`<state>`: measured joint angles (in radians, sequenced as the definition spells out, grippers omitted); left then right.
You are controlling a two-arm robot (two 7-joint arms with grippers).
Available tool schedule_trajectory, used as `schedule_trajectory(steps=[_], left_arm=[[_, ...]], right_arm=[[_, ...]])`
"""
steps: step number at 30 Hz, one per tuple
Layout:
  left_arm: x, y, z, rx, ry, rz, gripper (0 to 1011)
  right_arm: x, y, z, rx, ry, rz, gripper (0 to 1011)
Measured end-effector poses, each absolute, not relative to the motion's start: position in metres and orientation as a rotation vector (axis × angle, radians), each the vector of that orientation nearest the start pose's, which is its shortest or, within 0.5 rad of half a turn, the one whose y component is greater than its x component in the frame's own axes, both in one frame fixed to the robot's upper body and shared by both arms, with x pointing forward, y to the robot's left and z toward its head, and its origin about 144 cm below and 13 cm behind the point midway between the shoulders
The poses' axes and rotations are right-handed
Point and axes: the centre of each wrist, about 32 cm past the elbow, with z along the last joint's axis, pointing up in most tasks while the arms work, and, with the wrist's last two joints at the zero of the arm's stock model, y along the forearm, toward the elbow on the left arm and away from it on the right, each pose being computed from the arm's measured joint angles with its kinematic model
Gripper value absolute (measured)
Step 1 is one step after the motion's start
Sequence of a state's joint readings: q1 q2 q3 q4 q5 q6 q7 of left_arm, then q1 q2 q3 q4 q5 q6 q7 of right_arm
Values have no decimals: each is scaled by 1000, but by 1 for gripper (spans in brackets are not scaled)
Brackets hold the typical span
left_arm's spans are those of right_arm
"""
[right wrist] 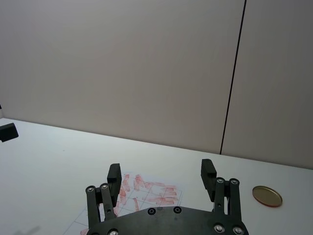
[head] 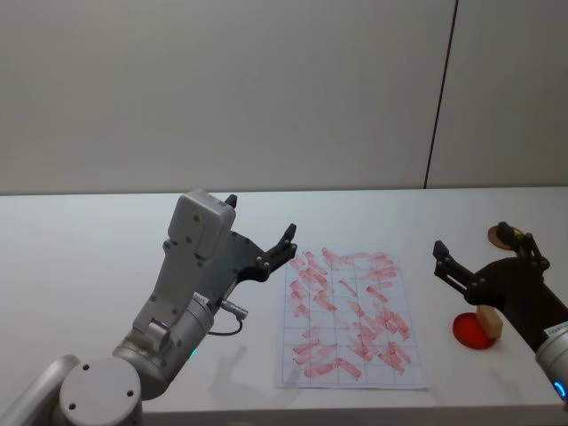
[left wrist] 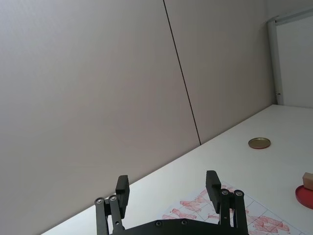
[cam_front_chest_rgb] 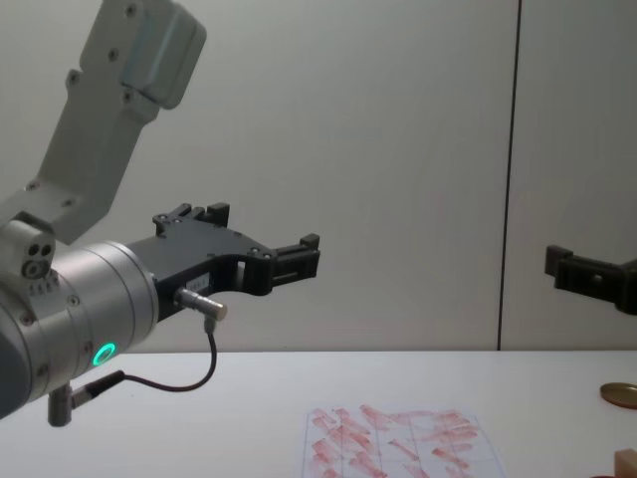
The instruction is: Use the one hand to pick up the stamp and affix it onto the A4 paper.
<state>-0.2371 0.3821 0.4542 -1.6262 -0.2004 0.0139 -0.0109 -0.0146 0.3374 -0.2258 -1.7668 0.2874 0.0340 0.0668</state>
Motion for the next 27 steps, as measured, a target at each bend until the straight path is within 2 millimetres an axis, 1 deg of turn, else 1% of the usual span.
schedule_trajectory(steps=[27], left_arm=[[492, 198, 1204, 61, -268, 1124, 993]], right_arm=[[443, -237, 1189, 26, -75, -1229, 1001]])
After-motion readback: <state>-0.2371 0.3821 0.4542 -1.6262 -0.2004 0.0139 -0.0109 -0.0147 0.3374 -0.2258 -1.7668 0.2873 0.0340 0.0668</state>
